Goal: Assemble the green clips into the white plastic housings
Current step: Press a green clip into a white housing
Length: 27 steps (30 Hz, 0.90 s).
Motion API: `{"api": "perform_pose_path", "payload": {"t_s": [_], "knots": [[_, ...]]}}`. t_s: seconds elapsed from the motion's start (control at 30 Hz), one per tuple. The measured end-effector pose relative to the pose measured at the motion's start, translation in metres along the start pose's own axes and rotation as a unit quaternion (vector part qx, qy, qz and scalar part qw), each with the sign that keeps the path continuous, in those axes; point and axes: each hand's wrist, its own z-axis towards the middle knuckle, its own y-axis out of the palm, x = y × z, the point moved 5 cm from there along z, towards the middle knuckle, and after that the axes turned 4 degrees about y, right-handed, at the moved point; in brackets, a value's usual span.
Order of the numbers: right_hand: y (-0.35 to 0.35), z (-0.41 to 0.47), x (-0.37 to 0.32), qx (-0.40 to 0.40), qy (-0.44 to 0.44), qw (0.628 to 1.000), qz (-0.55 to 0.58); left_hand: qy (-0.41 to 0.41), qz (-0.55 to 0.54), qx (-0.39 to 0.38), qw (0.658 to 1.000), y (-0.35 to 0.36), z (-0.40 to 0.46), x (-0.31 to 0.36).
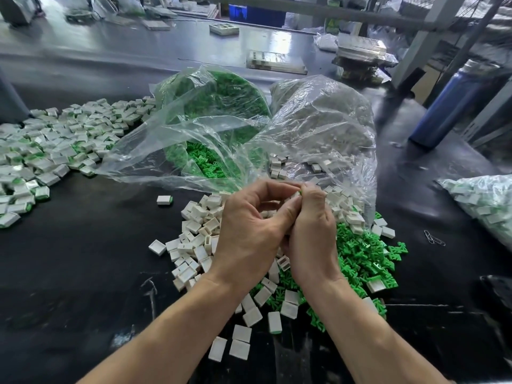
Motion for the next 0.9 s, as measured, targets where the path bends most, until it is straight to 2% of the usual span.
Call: {"api": "perform_pose_path", "payload": {"t_s": [0.53,0.9], "knots": [[-0.0037,0.0029,0.0016,-0.012,-0.021,1.000,-0.013,0.024,0.016,-0.006,1.000,0.0012,-0.0021,0.0016],[-0.0031,0.0003,0.0008,-0.027,-0.022,0.999,-0.016,0.011,0.014,0.003,1.000,-0.0003,-0.0023,0.0000]]}}
